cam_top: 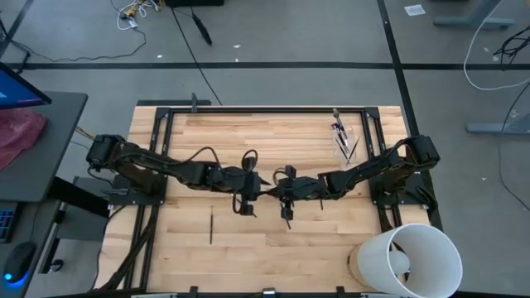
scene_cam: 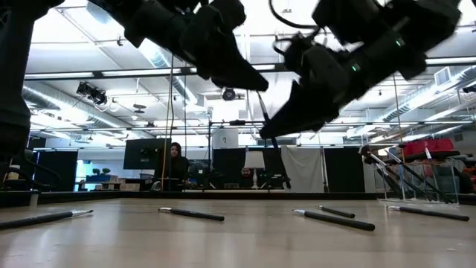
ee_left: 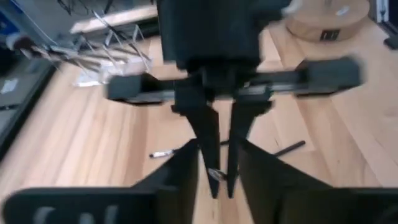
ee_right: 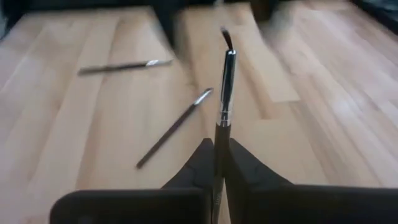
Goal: Put items in baskets/containers
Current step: Put the liner brush into the transparent organizer
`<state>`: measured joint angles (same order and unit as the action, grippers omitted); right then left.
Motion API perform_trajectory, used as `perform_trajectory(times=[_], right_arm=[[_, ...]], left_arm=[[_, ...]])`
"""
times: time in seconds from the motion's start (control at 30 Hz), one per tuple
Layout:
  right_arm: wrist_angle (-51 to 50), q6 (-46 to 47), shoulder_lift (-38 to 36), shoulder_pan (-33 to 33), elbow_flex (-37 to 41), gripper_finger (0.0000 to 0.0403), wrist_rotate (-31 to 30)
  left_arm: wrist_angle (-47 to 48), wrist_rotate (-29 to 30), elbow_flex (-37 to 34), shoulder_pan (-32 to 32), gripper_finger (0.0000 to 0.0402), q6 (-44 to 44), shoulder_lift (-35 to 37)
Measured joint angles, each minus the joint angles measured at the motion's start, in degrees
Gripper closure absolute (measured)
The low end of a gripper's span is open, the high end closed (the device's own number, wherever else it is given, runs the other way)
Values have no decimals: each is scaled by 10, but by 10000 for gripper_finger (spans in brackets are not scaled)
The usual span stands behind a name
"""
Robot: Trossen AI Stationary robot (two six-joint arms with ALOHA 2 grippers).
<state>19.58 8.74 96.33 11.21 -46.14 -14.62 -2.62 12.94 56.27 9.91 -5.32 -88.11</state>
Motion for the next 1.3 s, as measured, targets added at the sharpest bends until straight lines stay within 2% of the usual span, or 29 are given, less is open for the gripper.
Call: perform_trajectory(times=[0.1,0.2,0.37,0.5,0.7,0.9,1.1,1.3], right_arm=[[87,57,-6,-1,59,393,-47],[133,95,-21,6,103,393,-125],[138,114,-86,16,143,393,-228],[98,91,-162,16,155,393,-297],[-15,60,-277,-6,156,393,-388],[-137,58,-365,-76,156,393,-412],[-279,88,-425,-154,156,393,-410],[-444,193,-474,-195,156,393,-409]], left_arm=[[22,22,1,0,235,-6,32],[46,59,-3,-2,197,-6,62],[22,81,-54,-4,179,12,84],[-77,79,-132,-4,192,47,84],[-318,79,-266,-4,213,103,83],[-440,83,-338,-3,224,135,83],[-448,85,-348,7,225,141,83],[-450,85,-348,9,225,137,83]])
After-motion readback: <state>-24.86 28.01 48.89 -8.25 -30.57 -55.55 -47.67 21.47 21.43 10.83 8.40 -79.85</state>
